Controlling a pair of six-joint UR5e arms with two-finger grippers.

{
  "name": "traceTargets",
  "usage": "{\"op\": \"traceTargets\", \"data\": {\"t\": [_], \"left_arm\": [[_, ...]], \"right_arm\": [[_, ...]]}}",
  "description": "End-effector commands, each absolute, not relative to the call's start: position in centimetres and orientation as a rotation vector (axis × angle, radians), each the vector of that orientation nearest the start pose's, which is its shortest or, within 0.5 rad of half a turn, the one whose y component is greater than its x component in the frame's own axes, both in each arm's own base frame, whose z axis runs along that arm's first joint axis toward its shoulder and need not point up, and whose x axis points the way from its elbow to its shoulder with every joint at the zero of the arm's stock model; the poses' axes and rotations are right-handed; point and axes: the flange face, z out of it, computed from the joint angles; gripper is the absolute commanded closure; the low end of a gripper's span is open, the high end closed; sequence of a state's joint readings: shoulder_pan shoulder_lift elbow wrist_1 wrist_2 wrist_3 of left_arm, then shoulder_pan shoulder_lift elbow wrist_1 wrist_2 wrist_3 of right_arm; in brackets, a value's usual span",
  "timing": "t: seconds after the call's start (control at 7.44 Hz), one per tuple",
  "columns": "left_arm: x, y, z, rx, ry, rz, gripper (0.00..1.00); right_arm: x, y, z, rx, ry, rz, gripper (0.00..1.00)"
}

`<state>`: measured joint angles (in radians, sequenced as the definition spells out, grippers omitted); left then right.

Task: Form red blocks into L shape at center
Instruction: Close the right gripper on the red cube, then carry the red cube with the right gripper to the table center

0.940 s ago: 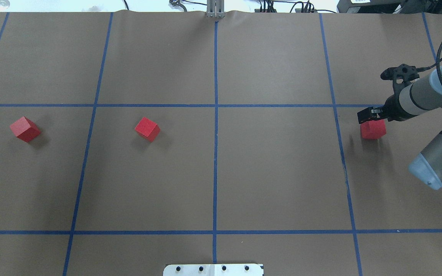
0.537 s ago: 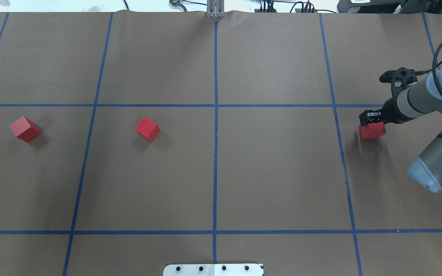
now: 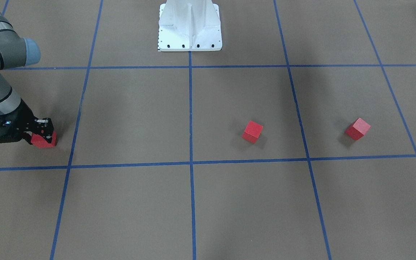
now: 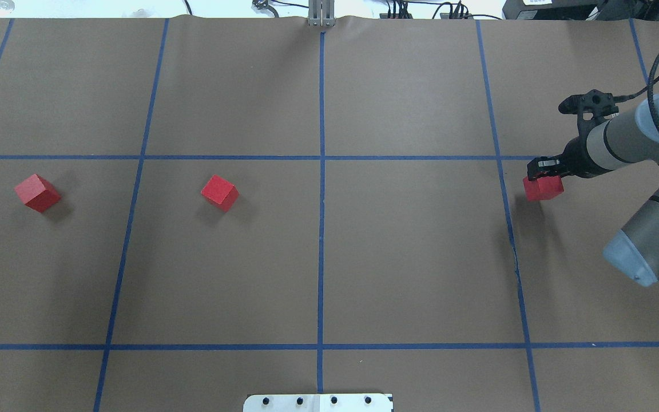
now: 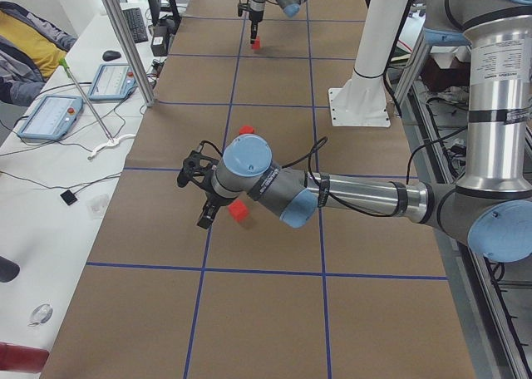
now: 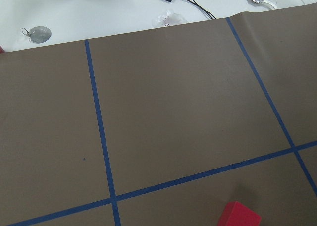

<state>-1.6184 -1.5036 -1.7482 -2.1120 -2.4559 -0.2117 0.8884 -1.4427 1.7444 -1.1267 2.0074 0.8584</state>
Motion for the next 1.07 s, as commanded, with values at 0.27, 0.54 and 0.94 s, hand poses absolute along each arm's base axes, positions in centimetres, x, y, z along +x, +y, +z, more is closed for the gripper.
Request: {"op": "traceTargets", "data": {"t": [0.27,0.54,0.94], "left_arm": [[-7.9,-47.6,53.4,0.531,0.896,0.052,0.00],[-7.9,-47.6,53.4,0.533,0.896,0.052,0.00],[-7.9,-47.6,53.4,0.532,0.897,0.051,0.00]], "right_arm": [[-38.3,-49.9,31.4,0.194,-0.825,0.023,1.00],[-46.2,-46.2,25.9,0.144,-0.801,0.106,1.00],[-54.9,-43.4,19.2,0.111,-0.774,0.131,1.00]]}}
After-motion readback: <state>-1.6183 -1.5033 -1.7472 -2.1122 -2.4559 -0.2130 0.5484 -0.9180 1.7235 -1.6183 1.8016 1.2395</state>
